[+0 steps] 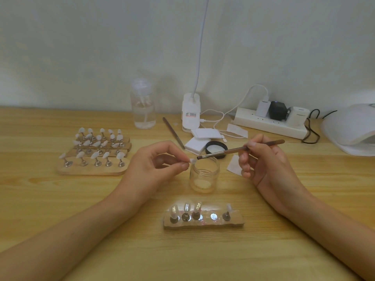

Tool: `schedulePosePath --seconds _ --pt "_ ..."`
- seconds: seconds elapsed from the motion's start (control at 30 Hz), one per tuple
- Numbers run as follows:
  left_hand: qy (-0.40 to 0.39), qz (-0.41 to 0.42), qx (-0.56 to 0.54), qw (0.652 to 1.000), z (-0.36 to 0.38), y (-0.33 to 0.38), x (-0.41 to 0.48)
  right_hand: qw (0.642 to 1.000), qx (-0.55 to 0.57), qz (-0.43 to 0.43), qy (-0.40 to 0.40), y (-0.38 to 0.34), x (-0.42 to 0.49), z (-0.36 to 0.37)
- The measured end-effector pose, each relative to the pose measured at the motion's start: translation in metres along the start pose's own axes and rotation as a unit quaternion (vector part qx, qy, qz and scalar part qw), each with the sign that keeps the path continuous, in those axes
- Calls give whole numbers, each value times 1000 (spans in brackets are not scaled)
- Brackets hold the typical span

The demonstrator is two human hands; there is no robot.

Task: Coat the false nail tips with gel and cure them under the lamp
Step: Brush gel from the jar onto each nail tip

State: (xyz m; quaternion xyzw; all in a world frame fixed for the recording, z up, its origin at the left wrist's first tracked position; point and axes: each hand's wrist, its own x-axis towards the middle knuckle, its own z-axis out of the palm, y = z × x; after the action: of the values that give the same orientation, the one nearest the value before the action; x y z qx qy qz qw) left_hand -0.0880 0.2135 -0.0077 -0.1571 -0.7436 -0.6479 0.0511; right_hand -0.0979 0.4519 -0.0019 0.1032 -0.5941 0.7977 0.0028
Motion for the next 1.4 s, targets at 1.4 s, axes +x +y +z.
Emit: schedulePosePath --seconds 1.4 --pt "-2 -9 1 1000 2 3 -2 1000 1 -16 6 0 0 1"
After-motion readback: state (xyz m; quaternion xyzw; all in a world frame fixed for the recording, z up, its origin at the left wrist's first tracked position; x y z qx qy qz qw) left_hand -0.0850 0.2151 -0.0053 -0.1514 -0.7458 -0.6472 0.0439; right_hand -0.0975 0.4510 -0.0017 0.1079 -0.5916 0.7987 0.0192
